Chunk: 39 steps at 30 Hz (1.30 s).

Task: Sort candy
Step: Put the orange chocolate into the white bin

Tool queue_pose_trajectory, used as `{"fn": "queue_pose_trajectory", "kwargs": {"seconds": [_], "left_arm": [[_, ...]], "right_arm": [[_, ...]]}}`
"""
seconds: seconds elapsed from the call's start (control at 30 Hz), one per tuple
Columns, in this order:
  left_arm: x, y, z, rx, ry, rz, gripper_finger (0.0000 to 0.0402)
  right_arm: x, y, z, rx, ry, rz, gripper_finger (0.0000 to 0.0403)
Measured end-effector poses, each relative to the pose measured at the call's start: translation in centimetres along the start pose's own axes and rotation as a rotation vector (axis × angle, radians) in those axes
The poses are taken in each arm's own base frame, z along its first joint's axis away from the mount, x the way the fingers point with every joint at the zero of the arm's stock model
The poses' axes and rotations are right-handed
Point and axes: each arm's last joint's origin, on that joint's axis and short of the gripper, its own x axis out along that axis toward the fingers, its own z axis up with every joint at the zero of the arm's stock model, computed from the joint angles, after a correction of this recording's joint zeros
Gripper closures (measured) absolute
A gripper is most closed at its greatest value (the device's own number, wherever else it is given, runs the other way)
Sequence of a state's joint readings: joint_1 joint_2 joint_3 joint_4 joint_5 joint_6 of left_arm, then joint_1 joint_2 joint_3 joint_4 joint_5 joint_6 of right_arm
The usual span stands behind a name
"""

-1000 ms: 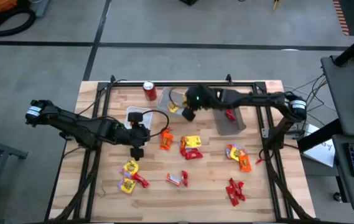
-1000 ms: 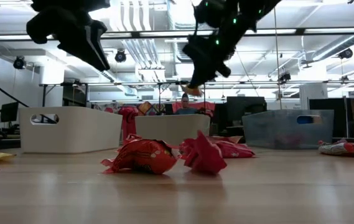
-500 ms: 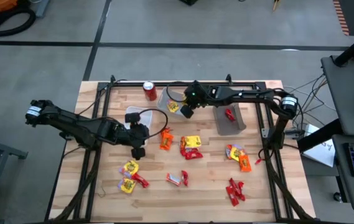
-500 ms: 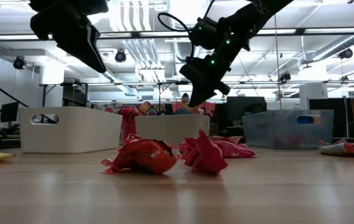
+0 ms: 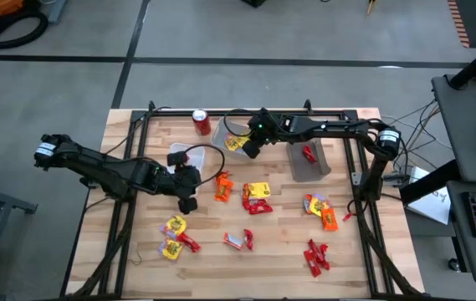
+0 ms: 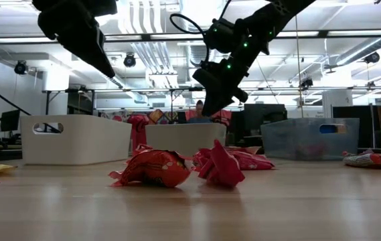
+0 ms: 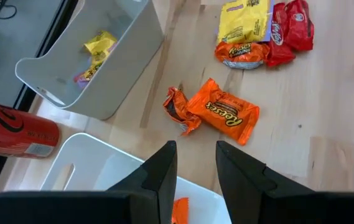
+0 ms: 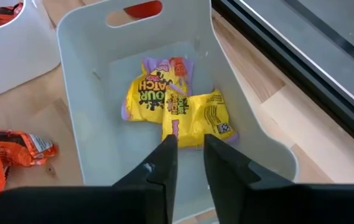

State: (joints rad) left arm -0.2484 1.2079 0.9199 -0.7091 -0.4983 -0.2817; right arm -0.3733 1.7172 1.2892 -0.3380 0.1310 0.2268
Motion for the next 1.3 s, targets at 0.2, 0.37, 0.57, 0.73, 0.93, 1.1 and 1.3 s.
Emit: {"fn": "queue_pose_trajectory", "kwargs": {"seconds": [0.2,0.37,0.57,0.73,0.93,1.1,1.3], "left_arm": [[-0.1,-0.3,-0.1,-0.021,-0.002,-0.011,0.0306],[-0.1,-0.6,0.1,-0.044,-0.022,-0.024,0.0306],[0.6,-1.3,0.7,-0.035,-0.059,-0.039,0.0306],[1.7,-2.0,1.0,-0.007,-0.060,-0.037,0.0306],[2.8,-2.7,1.2,0.010,-0.063,-0.038,0.0306],[3.4,-3.0,1.4,0.016,-0.066,-0.047,0.0306],[4.1,-3.0,1.9,0.034,-0.083,-0.099,0.0306]], "right_arm": [[0.0,0.0,0.0,0.001,0.001,0.000,0.0288],[-0.5,0.3,0.1,-0.006,-0.007,0.019,0.0290],[-3.3,1.8,0.4,-0.084,-0.032,0.130,0.0290],[-6.5,3.6,0.1,-0.158,-0.040,0.174,0.0289],[-9.5,5.9,-1.6,-0.252,-0.053,0.247,0.0289],[-11.6,6.4,-3.7,-0.209,-0.090,0.292,0.0289],[-12.5,6.7,-6.7,-0.147,-0.152,0.364,0.0293]]}}
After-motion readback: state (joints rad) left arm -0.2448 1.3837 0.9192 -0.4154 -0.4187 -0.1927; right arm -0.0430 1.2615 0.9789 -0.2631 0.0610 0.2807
